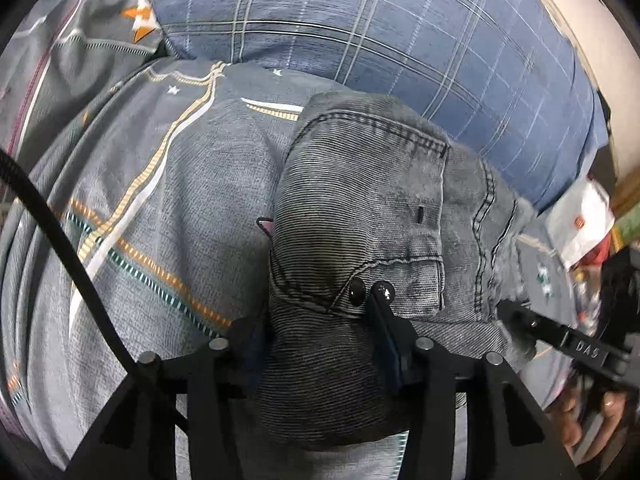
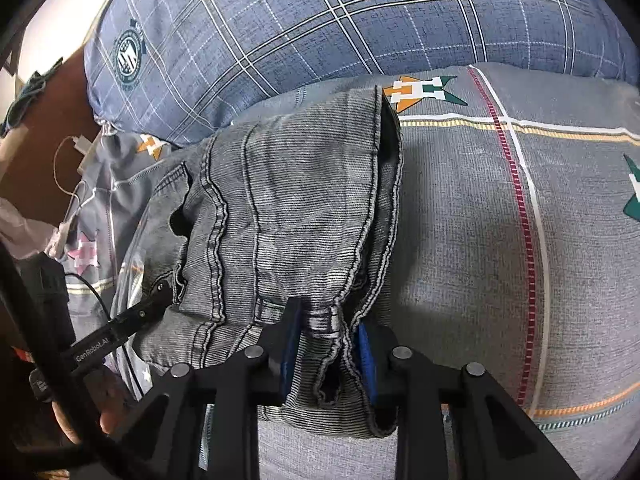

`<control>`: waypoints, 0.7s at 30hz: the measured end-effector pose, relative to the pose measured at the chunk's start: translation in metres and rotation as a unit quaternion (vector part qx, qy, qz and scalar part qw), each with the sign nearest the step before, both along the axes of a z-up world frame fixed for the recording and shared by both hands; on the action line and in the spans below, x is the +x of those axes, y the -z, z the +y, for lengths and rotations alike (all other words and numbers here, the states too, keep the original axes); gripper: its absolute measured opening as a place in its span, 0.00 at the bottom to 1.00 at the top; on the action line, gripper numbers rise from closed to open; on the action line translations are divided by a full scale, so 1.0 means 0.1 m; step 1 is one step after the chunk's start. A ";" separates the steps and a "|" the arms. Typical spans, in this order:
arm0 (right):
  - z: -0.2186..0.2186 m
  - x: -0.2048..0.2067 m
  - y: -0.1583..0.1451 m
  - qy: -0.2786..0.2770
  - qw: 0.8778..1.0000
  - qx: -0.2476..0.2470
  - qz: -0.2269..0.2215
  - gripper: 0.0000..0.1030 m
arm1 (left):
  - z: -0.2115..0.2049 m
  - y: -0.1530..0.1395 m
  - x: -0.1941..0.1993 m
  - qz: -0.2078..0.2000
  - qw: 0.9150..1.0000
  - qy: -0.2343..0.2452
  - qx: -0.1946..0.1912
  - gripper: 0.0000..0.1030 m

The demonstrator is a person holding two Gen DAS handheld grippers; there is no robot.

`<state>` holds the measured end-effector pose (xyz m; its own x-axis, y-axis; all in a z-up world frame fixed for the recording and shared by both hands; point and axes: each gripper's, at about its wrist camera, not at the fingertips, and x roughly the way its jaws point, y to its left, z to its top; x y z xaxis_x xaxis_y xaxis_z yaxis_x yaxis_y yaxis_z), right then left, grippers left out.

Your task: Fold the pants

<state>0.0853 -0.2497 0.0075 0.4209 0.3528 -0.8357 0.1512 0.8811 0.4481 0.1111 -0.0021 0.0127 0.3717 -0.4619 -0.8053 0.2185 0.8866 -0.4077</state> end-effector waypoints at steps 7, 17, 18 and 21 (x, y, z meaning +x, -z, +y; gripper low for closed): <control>-0.25 -0.15 -0.05 0.037 0.996 0.080 0.003 0.67 | 0.13 -0.09 -0.08 0.018 1.000 0.009 -0.018 0.54; -0.10 -0.42 0.07 0.042 0.999 0.005 0.017 0.33 | 0.18 -0.06 -0.41 -0.002 1.000 -0.010 -0.025 0.55; -0.09 -0.42 0.06 0.043 0.999 0.001 0.018 0.33 | 0.18 -0.06 -0.42 -0.006 1.000 -0.009 -0.023 0.56; -0.09 -0.40 0.15 0.043 0.998 -0.002 0.037 0.33 | 0.14 -0.01 -0.40 -0.021 1.000 -0.006 0.006 0.67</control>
<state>0.0454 -0.2590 -0.0078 0.3869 0.3138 -0.8671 0.2591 0.8655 0.4288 0.0713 0.0122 0.0140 0.4109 -0.4480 -0.7940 0.2244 0.8938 -0.3883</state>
